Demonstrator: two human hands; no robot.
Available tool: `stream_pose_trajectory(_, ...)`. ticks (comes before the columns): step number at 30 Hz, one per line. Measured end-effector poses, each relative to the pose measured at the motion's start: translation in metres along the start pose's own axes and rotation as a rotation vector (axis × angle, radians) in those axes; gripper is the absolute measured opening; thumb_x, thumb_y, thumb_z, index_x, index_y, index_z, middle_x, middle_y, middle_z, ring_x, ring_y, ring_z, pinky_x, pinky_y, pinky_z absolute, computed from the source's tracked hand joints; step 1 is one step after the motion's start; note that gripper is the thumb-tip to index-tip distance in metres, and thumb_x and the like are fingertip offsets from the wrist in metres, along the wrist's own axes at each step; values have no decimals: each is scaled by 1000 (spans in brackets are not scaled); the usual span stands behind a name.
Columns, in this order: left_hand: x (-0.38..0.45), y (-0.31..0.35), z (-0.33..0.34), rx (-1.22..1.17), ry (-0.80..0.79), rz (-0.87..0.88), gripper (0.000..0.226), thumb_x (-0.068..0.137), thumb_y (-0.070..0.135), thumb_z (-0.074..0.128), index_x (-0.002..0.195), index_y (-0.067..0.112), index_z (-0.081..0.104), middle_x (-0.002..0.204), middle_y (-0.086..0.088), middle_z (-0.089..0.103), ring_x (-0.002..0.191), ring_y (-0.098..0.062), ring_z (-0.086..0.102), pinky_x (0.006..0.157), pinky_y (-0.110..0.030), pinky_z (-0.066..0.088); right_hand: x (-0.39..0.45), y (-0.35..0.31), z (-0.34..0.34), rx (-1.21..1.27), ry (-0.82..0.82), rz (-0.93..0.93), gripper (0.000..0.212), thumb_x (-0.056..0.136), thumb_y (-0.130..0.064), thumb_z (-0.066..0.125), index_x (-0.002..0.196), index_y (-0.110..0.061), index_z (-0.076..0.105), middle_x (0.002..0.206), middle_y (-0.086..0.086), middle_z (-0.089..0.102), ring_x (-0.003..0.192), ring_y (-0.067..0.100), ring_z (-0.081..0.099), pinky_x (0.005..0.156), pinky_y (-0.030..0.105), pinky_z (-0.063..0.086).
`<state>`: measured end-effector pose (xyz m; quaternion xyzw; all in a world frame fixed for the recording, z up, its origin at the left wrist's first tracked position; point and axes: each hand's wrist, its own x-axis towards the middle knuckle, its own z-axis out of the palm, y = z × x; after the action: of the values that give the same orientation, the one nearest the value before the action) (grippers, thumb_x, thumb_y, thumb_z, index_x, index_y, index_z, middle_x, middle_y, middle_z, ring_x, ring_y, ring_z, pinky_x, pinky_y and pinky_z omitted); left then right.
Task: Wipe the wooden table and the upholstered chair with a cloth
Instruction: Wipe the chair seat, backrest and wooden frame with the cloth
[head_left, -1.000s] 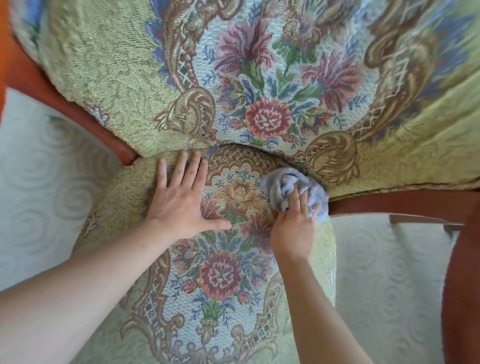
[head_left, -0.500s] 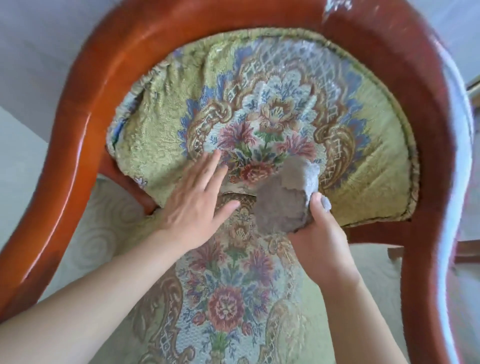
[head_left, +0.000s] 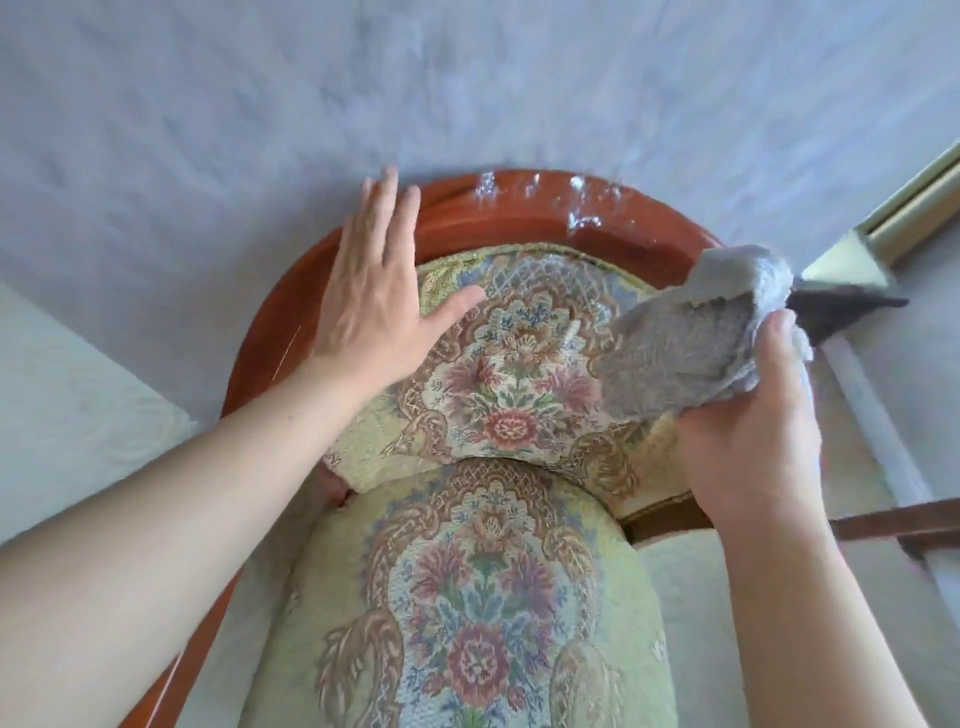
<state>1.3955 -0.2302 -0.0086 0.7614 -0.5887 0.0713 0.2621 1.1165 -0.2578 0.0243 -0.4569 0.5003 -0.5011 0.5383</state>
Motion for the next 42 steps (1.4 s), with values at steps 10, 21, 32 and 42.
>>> stream_pose_trajectory(10, 42, -12, 29, 232, 42, -23, 132, 51, 99, 47, 148, 10, 34, 147, -11, 43, 130, -30, 46, 107, -42, 31, 63, -21, 8, -266, 383, -428, 32, 94, -43, 54, 63, -35, 56, 79, -13, 58, 68, 5, 49, 68, 26, 42)
stream_pose_trajectory(21, 45, -19, 42, 280, 116, -6, 124, 55, 95, 46, 143, 9, 38, 132, -15, 50, 112, -33, 45, 95, -43, 30, 97, 34, 43, -1127, 362, -429, 56, 104, -45, 18, 158, -31, 14, 165, 13, 16, 152, 34, 5, 123, 48, -1)
stream_pose_trajectory(32, 44, -20, 39, 268, 100, -6, 122, 53, 89, 65, 140, 6, 44, 129, -15, 54, 111, -32, 45, 93, -42, 31, 99, 12, 98, -834, 228, -562, 72, 100, -49, 35, 158, -10, 15, 162, 4, 27, 151, 24, 16, 123, 48, 9)
stream_pose_trajectory(42, 43, -24, 49, 273, 205, 29, 110, 67, 90, 59, 138, 7, 46, 126, -14, 57, 106, -34, 53, 93, -45, 36, 72, 22, 151, -978, -34, -695, 64, 101, -49, 27, 157, -19, 25, 162, 15, 24, 153, 34, 3, 122, 56, 0)
